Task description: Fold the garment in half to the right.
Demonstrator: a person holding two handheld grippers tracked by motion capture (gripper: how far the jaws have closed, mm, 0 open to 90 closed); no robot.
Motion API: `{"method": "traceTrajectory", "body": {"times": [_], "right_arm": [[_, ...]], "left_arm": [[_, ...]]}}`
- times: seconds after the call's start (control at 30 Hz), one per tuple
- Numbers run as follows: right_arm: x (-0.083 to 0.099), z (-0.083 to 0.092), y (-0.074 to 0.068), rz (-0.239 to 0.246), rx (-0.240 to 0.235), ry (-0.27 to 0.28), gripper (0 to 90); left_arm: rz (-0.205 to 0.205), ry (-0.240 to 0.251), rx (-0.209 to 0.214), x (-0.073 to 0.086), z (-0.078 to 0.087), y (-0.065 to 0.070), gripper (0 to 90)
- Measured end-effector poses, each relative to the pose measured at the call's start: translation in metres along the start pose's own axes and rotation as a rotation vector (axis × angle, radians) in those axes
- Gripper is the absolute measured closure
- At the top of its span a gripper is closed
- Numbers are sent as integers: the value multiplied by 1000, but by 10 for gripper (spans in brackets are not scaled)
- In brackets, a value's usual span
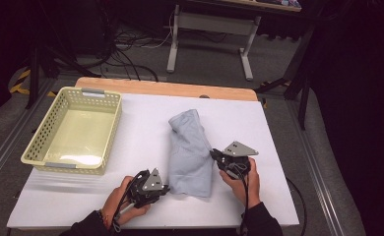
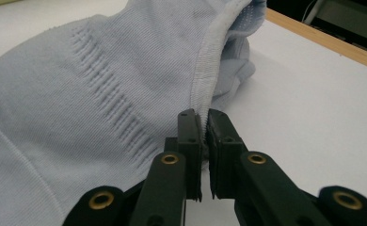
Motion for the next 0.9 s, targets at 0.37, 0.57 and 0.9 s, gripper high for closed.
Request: {"method": "traceTrajectory", "body": {"times": [0.37,0.57,0.9], "right_arm": [[31,-26,1,-45,-13,-71,849],[34,-28,-2,-49,-14,-69,847],[32,-29,-5,-29,-17,-67,844]], "left_arm": [[4,-14,-8,4,8,1,865],[72,82,0,-3,41,-14,823],[-12,251,-66,-99,20,-49,887]]}}
Point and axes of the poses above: each handheld gripper's, and its own axes: z roughly backward along the jaws, x roughly out of its underside, y roughly to its right, the point moved 8 cm from there along -z, roughly forward along the jaws, and after that the axes turned 5 degrees about y, right-handed, at the moved point
